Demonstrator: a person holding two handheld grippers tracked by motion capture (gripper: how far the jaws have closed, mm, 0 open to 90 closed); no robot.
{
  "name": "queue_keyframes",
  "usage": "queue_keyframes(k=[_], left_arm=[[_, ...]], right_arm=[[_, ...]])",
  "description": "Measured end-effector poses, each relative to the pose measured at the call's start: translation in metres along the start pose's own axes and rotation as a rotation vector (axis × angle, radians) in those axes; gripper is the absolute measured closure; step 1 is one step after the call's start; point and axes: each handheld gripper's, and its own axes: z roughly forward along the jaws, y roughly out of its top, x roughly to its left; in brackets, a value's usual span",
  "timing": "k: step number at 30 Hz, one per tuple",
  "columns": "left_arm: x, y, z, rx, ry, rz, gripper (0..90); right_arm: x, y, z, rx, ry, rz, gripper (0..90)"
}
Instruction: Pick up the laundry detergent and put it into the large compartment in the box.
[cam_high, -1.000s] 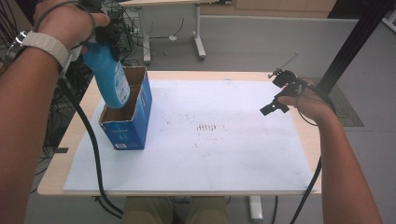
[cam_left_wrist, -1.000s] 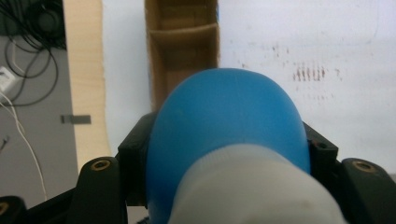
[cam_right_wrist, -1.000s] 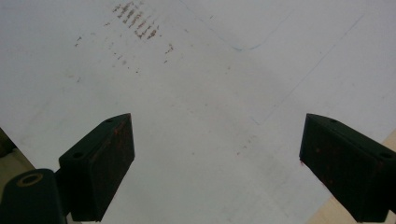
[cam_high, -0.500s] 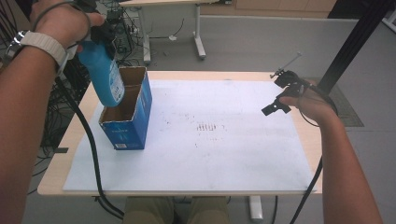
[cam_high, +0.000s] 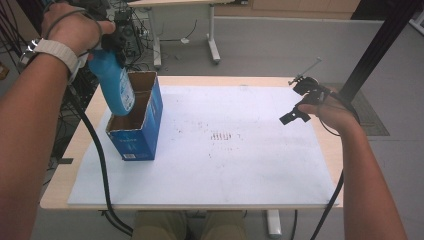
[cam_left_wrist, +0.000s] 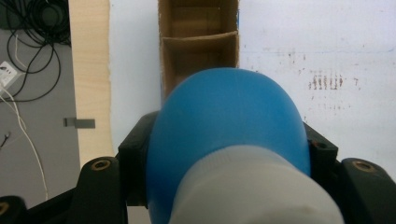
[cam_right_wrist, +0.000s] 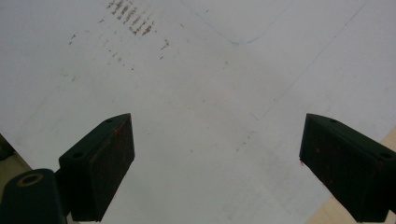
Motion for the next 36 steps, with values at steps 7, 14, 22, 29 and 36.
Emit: queue_keyframes(k=[7,14,22,29,36], left_arm=[[0.003,0.004,0.012,0.0,-0.003,0.0,37.5],[0.005,0.006,0.022,0.0,-0.004,0.002,37.5],[0.005,0.008,0.03,-0.002,-0.006,0.001,37.5],[0.005,0.006,0.038,-0.016,-0.004,0.002,37.5],[0.006,0.009,0.048,-0.002,-0.008,0.0,37.5]], right_arm=[[-0.001,0.001,0.004,0.008,0.005,0.005,10.0],[-0.003,0.002,0.006,0.009,0.006,0.01,10.0],[-0.003,0.004,0.009,0.015,0.009,0.01,10.0],[-0.004,0.002,0.009,0.014,0.011,0.013,10.0],[-0.005,-0.001,0.01,0.01,0.01,0.016,10.0]])
